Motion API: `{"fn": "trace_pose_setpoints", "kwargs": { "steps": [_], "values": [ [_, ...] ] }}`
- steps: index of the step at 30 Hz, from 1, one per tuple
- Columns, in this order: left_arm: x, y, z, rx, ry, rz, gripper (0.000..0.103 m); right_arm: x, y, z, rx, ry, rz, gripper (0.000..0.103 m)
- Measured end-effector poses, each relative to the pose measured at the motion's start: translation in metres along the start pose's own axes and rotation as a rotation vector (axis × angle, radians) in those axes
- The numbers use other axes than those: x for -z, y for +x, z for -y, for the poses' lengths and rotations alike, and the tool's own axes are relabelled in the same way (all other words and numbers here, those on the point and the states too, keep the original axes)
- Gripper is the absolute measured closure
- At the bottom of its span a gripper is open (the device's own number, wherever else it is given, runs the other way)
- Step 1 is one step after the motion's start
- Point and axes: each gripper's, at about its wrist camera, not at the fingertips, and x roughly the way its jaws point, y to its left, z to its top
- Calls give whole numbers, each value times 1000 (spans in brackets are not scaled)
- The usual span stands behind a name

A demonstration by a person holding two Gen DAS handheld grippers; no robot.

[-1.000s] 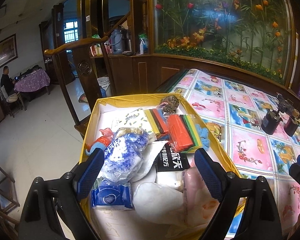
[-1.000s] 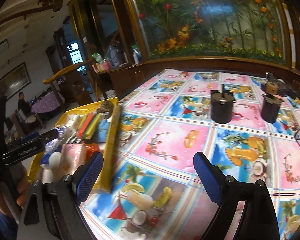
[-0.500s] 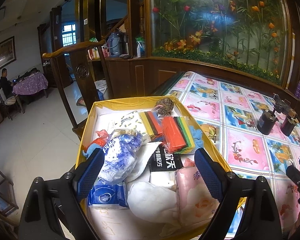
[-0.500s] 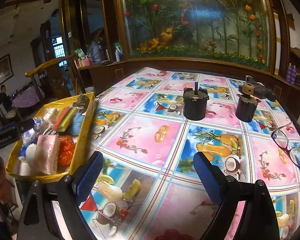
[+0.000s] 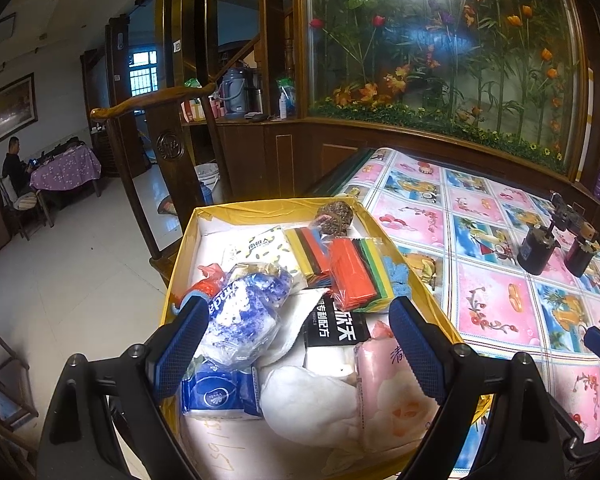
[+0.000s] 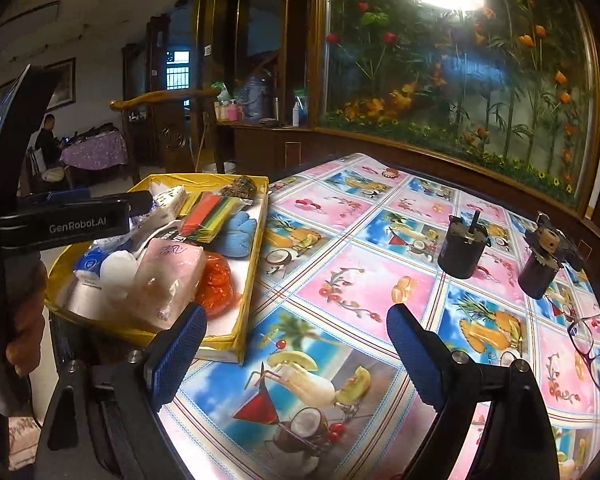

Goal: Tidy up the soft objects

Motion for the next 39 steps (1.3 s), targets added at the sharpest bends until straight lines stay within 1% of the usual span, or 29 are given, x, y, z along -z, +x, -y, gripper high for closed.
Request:
{"fn": "trace_pose_setpoints", "kwargs": {
  "steps": [5,10,13,15,17,19,22,25,28,31,33,36,39],
  "values": [
    [-1,1,-4,-2,-9,1,9,0,-1,2,-45,22,-1,9],
    [-2,1,-7,-1,-12,-2,7,1,-3,-3,-58,5,9,9],
    [-3,0,-11,14,-19,-1,6,2,-4,-2,-64,8,12,9],
    [-4,0,-11,-9,-8,-11,6,2,-3,-1,-71,14,8,9],
    [-6,3,-10,-42,11,-39,6,2,-2,0,-68,22,-3,9],
    [-7,6,-12,-77,8,-59,6,3,-1,1,-74,26,-8,9],
    [-6,4,-20,-78,-21,-43,6,3,-2,0,-75,23,-2,9],
    [-7,-6,-28,-75,-48,3,6,3,-2,-1,-83,20,1,9],
    [-9,-12,-27,-79,-25,35,6,3,-2,-2,-89,16,7,9],
    [-8,-14,-25,-94,-1,29,5,2,-3,-5,-96,8,17,9],
    [-6,-12,-25,-103,6,13,5,2,-3,-7,-81,-1,17,9],
    [-5,-8,-26,-97,5,-4,5,2,-1,-6,-87,7,5,7],
    [-4,-6,-33,-46,-32,-23,5,2,0,-5,-83,10,6,7]
  ]
}}
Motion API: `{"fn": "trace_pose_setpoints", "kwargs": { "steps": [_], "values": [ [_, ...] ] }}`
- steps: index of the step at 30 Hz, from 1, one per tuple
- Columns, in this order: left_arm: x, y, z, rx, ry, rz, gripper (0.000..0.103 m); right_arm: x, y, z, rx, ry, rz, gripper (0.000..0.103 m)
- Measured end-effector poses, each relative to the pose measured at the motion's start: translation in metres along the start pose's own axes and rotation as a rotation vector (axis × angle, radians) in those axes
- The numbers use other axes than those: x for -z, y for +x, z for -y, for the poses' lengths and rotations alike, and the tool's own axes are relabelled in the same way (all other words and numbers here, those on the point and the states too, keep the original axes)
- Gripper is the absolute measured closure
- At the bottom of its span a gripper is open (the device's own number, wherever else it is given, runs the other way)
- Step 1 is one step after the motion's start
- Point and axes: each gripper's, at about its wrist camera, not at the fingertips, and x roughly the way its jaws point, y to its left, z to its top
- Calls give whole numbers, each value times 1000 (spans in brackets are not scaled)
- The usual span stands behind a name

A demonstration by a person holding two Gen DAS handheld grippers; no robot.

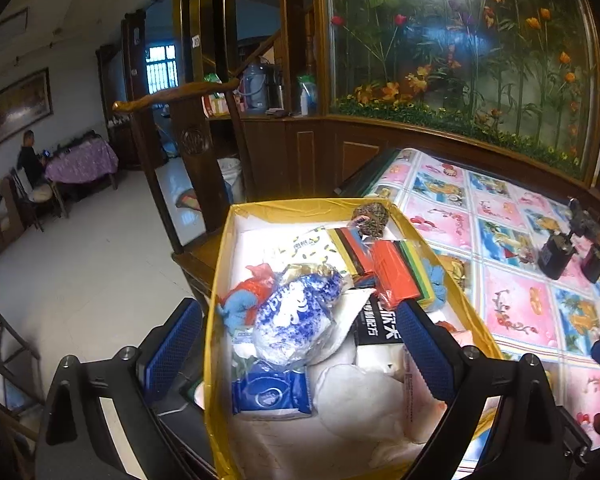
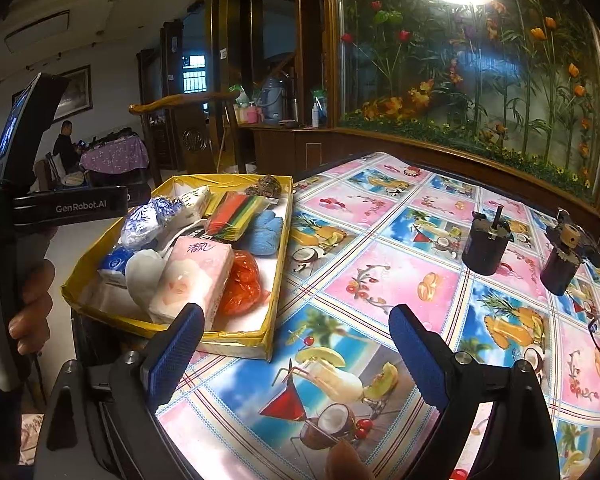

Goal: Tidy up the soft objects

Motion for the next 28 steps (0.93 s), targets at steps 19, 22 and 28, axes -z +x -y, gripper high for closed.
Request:
{"fn": "trace_pose_setpoints", "kwargs": {
  "steps": [19,22,28],
  "values": [
    [2,2,-6,-48,-20,4,5,1,2,1,12,8,-6,7],
    [2,1,-7,-44,-25,5,4,2,2,1,12,9,-7,7],
    [3,2,-7,-65,-18,-12,2,2,2,3,16,18,-6,7]
  ]
}}
